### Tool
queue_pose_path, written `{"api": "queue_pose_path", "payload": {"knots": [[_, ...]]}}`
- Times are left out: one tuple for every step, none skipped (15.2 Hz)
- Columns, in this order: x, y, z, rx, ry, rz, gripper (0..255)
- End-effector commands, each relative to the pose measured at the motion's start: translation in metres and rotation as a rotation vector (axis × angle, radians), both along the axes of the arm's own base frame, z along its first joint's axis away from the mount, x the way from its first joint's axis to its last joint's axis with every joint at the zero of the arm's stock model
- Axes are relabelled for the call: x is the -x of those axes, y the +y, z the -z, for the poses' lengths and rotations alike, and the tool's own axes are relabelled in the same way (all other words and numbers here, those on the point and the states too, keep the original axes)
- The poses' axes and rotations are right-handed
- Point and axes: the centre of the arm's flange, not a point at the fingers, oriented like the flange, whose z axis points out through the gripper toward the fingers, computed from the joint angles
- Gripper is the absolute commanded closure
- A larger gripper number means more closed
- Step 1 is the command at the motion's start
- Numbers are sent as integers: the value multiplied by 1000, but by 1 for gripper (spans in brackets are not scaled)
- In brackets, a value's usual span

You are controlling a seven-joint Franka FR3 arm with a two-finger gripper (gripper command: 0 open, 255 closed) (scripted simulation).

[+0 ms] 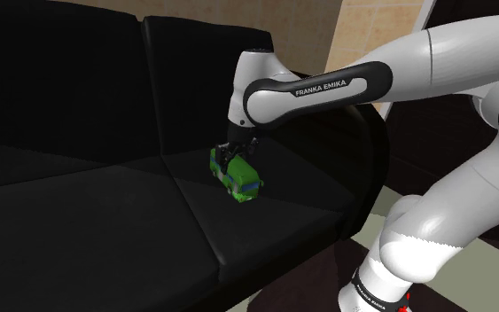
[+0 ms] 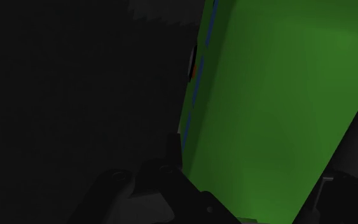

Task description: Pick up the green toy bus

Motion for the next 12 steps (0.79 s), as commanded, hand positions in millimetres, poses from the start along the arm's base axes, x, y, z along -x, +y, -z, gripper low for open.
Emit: {"api": "queue_pose_path", "payload": {"knots": [[0,0,1,0,2,0,255],[0,0,1,0,2,0,255],[-1,0,1,0,2,0,255],[0,0,2,0,2,0,255],[0,0,2,0,2,0,255],[0,0,1,0,2,0,255],[0,0,-4,0,2,0,255],[0,0,-10,0,2,0,255],[0,0,-15,0,2,0,255],[0,0,-20,0,2,0,255],[0,0,-25,0,2,0,255],[0,0,-31,0,2,0,255]]}}
